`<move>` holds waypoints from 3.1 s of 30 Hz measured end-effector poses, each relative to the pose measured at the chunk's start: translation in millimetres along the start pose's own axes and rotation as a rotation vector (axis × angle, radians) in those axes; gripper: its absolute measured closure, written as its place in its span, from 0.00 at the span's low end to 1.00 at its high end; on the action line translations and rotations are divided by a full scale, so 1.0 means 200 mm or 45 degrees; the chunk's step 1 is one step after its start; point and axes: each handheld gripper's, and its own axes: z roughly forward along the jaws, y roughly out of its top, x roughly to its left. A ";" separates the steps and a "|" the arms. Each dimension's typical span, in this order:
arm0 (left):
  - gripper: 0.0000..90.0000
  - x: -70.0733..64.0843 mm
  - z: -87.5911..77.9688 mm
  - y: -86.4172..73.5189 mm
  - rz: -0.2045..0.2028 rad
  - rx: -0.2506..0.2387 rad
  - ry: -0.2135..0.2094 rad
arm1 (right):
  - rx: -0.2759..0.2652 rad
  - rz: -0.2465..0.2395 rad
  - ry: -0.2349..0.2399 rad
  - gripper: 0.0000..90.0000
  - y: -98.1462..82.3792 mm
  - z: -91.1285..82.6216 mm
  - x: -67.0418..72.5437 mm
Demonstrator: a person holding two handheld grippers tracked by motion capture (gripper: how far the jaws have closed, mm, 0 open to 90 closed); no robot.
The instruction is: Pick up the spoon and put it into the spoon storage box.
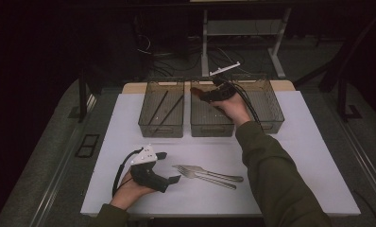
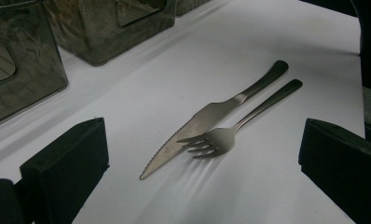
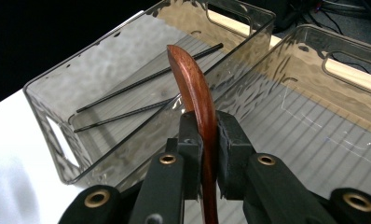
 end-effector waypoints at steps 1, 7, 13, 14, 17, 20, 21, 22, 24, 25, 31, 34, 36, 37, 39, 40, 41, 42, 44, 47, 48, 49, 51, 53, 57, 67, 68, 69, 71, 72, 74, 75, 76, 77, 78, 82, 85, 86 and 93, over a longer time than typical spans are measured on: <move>0.01 0.00 0.00 0.00 0.000 -0.001 -0.001 | 0.002 0.003 -0.002 0.89 0.00 0.01 0.00; 0.01 0.00 0.00 0.00 0.006 -0.002 -0.002 | 0.025 0.011 -0.004 0.89 -0.02 0.07 0.00; 0.01 0.00 0.00 0.00 0.001 0.000 -0.006 | 0.046 0.016 -0.027 0.89 -0.04 0.10 -0.02; 0.01 0.00 0.00 0.00 0.001 0.000 -0.005 | 0.052 0.018 -0.027 0.89 -0.04 0.10 -0.02; 0.01 0.00 0.00 0.00 0.001 0.001 -0.005 | 0.052 0.001 -0.054 0.76 -0.05 0.10 -0.02; 0.01 0.00 0.00 0.00 0.009 0.000 -0.004 | 0.037 -0.014 -0.087 0.64 -0.05 0.08 -0.01; 0.01 0.00 0.00 0.00 0.006 0.001 -0.003 | 0.031 -0.018 -0.100 0.61 -0.05 0.08 -0.01; 0.01 0.00 0.00 0.00 0.006 0.002 -0.003 | 0.024 -0.020 -0.105 0.59 -0.05 0.07 -0.01; 0.01 0.00 0.00 0.00 0.002 0.004 -0.003 | 0.013 -0.021 -0.103 0.57 -0.04 0.05 -0.01; 0.01 0.00 0.00 0.00 0.000 0.005 -0.004 | 0.005 -0.024 -0.098 0.57 -0.05 0.04 -0.01; 0.01 0.00 -0.01 0.00 -0.004 0.004 -0.001 | -0.061 -0.020 -0.051 0.54 -0.08 -0.05 0.00; 0.01 0.00 -0.01 0.00 0.000 0.004 0.004 | -0.093 -0.020 -0.025 0.52 -0.11 -0.11 0.00; 0.01 0.00 -0.01 0.00 0.002 0.009 0.005 | -0.105 -0.024 -0.009 0.50 -0.13 -0.15 0.00; 0.01 0.00 -0.01 0.00 0.001 0.008 0.004 | -0.118 -0.026 0.000 0.49 -0.14 -0.16 0.00; 0.01 0.00 -0.01 0.00 0.001 0.009 0.004 | -0.125 -0.032 0.022 0.49 -0.16 -0.20 0.01; 0.01 0.00 -0.01 0.00 -0.001 0.007 0.003 | -0.135 -0.035 0.022 0.49 -0.17 -0.21 0.01; 0.01 0.00 -0.01 0.00 -0.005 0.007 0.002 | -0.139 -0.041 0.023 0.49 -0.19 -0.23 0.01; 0.01 -0.01 -0.01 0.00 -0.005 0.006 0.003 | -0.144 -0.050 0.029 0.48 -0.20 -0.24 0.02; 0.01 -0.01 0.00 0.00 -0.009 0.002 0.005 | -0.154 -0.048 0.034 0.48 -0.22 -0.27 0.03; 0.01 -0.01 -0.01 -0.01 -0.010 0.003 0.007 | -0.173 -0.063 0.052 0.46 -0.25 -0.31 0.04; 0.01 -0.01 -0.01 -0.01 -0.007 0.008 0.007 | -0.182 -0.068 0.053 0.46 -0.27 -0.33 0.04; 0.01 -0.01 -0.01 -0.01 -0.006 0.008 0.008 | -0.187 -0.061 0.062 0.46 -0.28 -0.34 0.05; 0.01 -0.01 -0.01 -0.01 -0.007 0.009 0.010 | -0.198 -0.065 0.081 0.46 -0.30 -0.36 0.06; 0.01 -0.01 -0.01 -0.01 -0.005 0.011 0.012 | -0.211 -0.074 0.094 0.46 -0.33 -0.39 0.07; 0.01 -0.01 -0.01 -0.01 -0.010 0.017 0.012 | -0.233 -0.078 0.116 0.46 -0.39 -0.43 0.08; 0.01 -0.02 -0.01 -0.01 -0.012 0.012 0.015 | -0.257 -0.089 0.162 0.45 -0.56 -0.52 0.12; 0.01 -0.02 -0.01 -0.01 -0.010 0.008 0.015 | -0.259 -0.091 0.163 0.45 -0.57 -0.52 0.12; 0.01 -0.02 -0.01 -0.01 -0.009 0.008 0.016 | -0.253 -0.094 0.162 0.45 -0.59 -0.53 0.12; 0.01 -0.02 -0.01 -0.01 -0.006 0.010 0.017 | -0.243 -0.100 0.160 0.45 -0.61 -0.54 0.12; 0.01 -0.02 -0.01 -0.01 -0.005 0.011 0.017 | -0.243 -0.099 0.165 0.45 -0.63 -0.55 0.12; 0.01 -0.02 -0.01 -0.01 -0.001 0.014 0.017 | -0.237 -0.094 0.168 0.45 -0.65 -0.56 0.12; 0.01 -0.02 -0.01 -0.01 -0.002 0.015 0.015 | -0.227 -0.098 0.165 0.45 -0.67 -0.57 0.12; 0.01 -0.02 -0.01 -0.01 0.001 0.019 0.015 | -0.224 -0.096 0.162 0.45 -0.69 -0.58 0.12; 0.01 -0.02 -0.01 -0.01 0.002 0.017 0.015 | -0.223 -0.093 0.162 0.45 -0.70 -0.58 0.11; 0.01 -0.02 -0.01 -0.01 0.002 0.017 0.015 | -0.213 -0.092 0.163 0.45 -0.72 -0.59 0.11; 0.01 -0.02 -0.02 -0.01 0.006 0.017 0.018 | -0.186 -0.097 0.163 0.45 -0.78 -0.62 0.11; 0.01 -0.02 -0.02 -0.01 0.007 0.016 0.019 | -0.169 -0.098 0.173 0.45 -0.82 -0.64 0.11; 0.01 -0.02 -0.02 -0.01 0.006 0.012 0.019 | -0.163 -0.101 0.177 0.45 -0.83 -0.65 0.11; 0.01 -0.02 -0.02 -0.01 0.005 0.015 0.021 | -0.101 -0.150 0.202 0.46 -0.88 -0.66 0.14</move>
